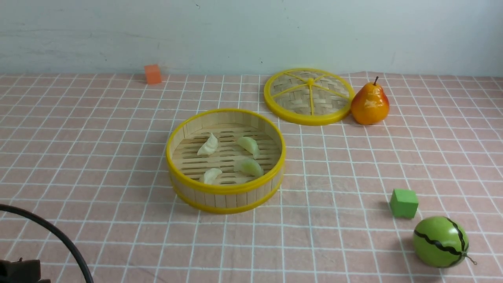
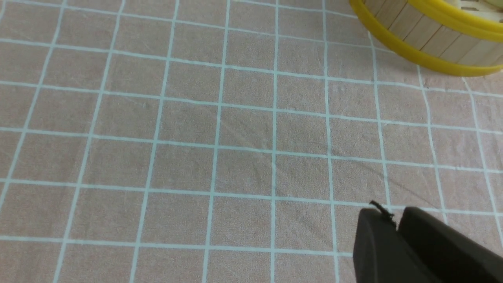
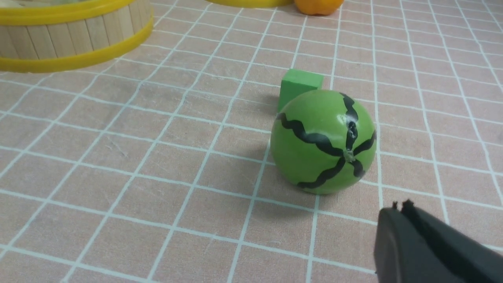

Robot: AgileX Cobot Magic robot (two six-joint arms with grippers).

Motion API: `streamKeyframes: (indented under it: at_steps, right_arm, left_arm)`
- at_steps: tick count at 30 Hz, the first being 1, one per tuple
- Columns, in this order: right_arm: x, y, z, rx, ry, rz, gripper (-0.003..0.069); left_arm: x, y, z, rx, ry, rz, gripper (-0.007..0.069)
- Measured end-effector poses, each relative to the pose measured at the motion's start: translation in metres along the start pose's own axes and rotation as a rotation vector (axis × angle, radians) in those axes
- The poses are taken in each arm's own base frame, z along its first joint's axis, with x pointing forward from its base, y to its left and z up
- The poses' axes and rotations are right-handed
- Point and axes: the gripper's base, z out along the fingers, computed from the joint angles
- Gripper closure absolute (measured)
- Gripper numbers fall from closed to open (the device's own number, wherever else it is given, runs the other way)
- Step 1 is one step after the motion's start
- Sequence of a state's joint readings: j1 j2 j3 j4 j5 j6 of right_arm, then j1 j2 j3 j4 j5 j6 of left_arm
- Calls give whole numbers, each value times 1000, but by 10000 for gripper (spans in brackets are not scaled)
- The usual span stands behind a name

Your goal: Put the dumplings into the steamer on the table with the pink tablecloth.

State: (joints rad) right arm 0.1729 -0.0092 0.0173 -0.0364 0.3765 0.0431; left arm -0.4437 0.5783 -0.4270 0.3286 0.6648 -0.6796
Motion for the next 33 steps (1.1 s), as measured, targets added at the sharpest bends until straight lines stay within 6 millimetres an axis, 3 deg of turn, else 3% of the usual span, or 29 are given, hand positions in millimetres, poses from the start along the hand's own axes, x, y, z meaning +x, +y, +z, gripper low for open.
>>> streamKeyframes:
  at_steps: [7,14,17,22,25,33]
  right_arm:
    - [0,0,0,0,0,0,657]
    - [0,0,0,0,1,2,651]
    - [0,0,0,0,1,2,651]
    - [0,0,0,0,1,2,648]
    - [0,0,0,0,1,2,648]
    - [0,0,0,0,1,2,641]
  left_arm:
    - [43,17,1,56,-88,-6,542]
    - [63,30,-6,110,-479,-23,547]
    - [72,33,0,81,-630,46,617]
    - [78,36,5,47,-591,-15,638]
    - [89,37,12,34,-448,-51,638]
    - [97,39,16,5,-363,42,638]
